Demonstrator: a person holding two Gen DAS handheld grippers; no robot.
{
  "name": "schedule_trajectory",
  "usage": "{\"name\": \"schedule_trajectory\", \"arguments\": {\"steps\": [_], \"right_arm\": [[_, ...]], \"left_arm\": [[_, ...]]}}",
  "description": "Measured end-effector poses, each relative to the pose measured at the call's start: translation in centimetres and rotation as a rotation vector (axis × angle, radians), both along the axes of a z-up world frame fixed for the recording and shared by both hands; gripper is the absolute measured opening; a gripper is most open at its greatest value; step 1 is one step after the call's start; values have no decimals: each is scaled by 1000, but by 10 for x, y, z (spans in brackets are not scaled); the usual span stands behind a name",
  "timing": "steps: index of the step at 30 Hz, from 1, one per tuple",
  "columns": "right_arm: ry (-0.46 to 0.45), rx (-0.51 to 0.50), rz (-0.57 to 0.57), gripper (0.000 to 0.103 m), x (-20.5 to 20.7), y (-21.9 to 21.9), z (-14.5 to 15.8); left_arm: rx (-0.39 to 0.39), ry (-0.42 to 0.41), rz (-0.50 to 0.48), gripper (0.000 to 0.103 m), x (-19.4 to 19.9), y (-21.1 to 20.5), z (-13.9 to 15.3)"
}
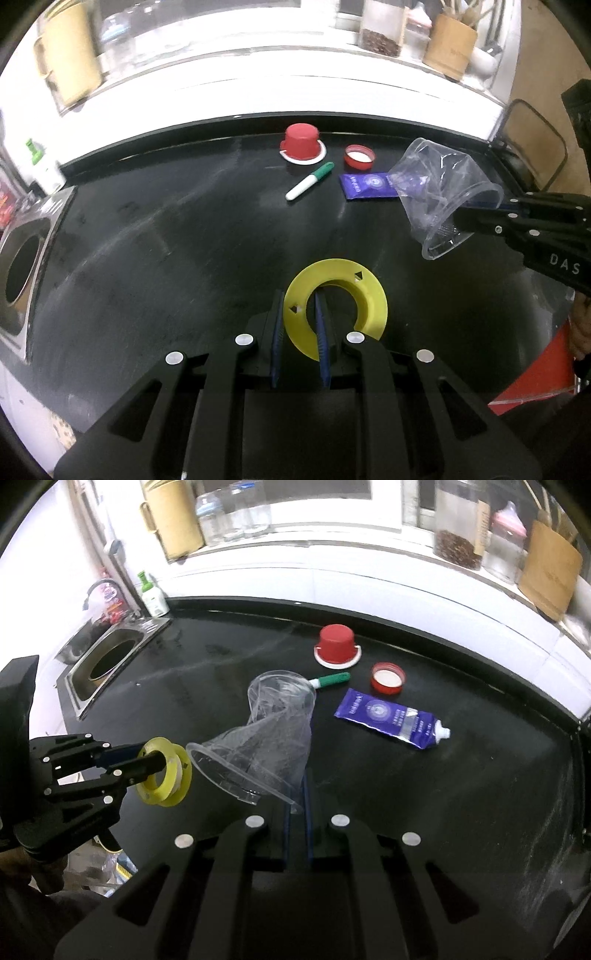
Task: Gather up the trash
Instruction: 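Carry tape roll and cup to the black bin and open both tools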
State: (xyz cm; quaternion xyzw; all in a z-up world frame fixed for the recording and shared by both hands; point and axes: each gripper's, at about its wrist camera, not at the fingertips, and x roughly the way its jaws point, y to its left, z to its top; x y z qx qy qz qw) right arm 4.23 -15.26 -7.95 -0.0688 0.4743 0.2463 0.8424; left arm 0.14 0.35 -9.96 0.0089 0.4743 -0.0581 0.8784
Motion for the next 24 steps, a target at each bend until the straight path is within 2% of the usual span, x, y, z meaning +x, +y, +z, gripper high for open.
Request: {"name": "schedule_trajectory", "arguments": {"steps": [3, 7, 12, 14, 18, 20, 24], "right_arm": [[-9, 0, 54, 7, -4, 20, 5], [-18, 6, 170, 7, -11, 67, 12], [5, 26, 414, 7, -35, 169, 15], [37, 41, 511, 7, -49, 213, 12], [92, 45, 715, 7, -87, 305, 2], [123, 39, 827, 7, -113, 354, -7], [178, 4, 983, 7, -155, 429, -27]], "left_arm": [[0, -16, 51, 15, -13, 16, 4], [-8, -31, 181, 15, -39, 56, 7], [6, -46, 389, 15, -90, 121, 5], [19, -56, 492, 15, -123, 154, -1], [1, -23, 710, 15, -189, 215, -20], [-7, -8, 800, 15, -215, 238, -30], [-38, 26, 965, 15, -266, 283, -56]]}}
